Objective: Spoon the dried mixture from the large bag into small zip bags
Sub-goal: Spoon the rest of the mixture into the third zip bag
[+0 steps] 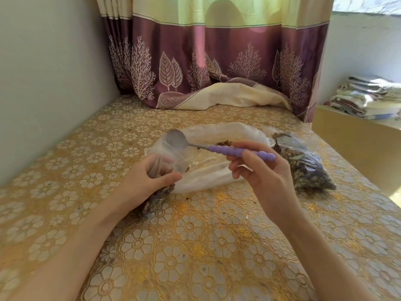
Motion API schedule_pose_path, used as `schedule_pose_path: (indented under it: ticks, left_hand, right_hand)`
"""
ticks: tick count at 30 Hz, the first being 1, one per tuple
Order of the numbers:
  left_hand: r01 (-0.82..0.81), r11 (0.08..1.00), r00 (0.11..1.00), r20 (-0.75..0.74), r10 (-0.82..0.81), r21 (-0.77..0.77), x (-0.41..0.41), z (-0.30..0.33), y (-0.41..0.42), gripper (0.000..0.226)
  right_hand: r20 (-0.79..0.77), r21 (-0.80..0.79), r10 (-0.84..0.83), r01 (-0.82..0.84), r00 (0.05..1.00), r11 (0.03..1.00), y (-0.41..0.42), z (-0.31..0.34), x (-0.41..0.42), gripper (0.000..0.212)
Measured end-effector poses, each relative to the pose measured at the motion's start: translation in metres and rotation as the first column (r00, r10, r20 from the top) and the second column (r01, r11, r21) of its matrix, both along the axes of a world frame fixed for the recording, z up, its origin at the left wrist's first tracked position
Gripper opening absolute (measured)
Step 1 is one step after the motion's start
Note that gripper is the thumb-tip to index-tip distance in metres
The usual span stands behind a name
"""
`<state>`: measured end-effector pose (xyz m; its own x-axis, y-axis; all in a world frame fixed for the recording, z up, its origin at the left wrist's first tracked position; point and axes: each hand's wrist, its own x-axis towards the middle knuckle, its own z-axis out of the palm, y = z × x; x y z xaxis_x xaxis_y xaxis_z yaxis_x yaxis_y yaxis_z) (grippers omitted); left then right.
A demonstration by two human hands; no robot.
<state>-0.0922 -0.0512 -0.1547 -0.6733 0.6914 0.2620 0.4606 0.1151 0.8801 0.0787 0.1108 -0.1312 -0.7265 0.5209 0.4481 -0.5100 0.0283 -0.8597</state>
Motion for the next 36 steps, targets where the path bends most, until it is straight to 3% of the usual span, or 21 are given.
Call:
schedule_pose_path:
  ticks: [4, 7, 9, 12, 19, 27, 31, 36]
  left_hand:
    - [-0.008, 0.999, 1.0, 0.015, 0.007, 0.045, 0.005, 0.001, 0.0, 0.04]
    - [-0.042, 0.997, 0.999, -0.021, 0.043, 0.067, 0.008, 0.0, 0.001, 0.028]
    - [-0.105, 0.994, 0.984, -0.14, 0.11, 0.043, 0.008, -0.003, 0.002, 0.039]
    - [-0.153, 0.988, 0.948, -0.278, 0.154, 0.027, 0.007, -0.003, 0.002, 0.059]
    - [-0.123, 0.992, 0.954, -0.277, 0.116, -0.006, 0.006, -0.005, 0.002, 0.063]
    - [-0.132, 0.989, 0.952, -0.285, 0.108, -0.067, 0.003, -0.004, 0.003, 0.071]
    - [-0.121, 0.99, 0.964, -0.248, 0.1, -0.071, 0.002, -0.005, 0.004, 0.072]
    - [-0.102, 0.994, 0.987, -0.129, 0.095, -0.05, 0.001, -0.007, 0.003, 0.076]
  right_hand:
    - [-0.026, -0.234, -0.099, 0.09, 0.995, 0.968, 0.017, -0.003, 0.001, 0.015]
    - [0.131, -0.186, -0.305, 0.325, 0.943, 0.927, 0.034, -0.012, -0.004, 0.021]
    - [0.213, -0.099, -0.38, 0.407, 0.9, 0.908, 0.043, -0.018, -0.01, 0.028]
    - [0.258, -0.008, -0.381, 0.397, 0.888, 0.918, 0.051, -0.021, -0.018, 0.045]
    - [0.326, 0.003, -0.354, 0.373, 0.877, 0.928, 0.067, -0.018, -0.038, 0.052]
    - [0.356, 0.102, -0.562, 0.567, 0.747, 0.817, 0.094, -0.024, -0.037, 0.033]
    - [0.33, 0.159, -0.577, 0.559, 0.747, 0.814, 0.094, -0.028, -0.038, 0.028]
    - [0.321, 0.04, -0.477, 0.492, 0.818, 0.87, 0.089, -0.028, -0.033, 0.025]
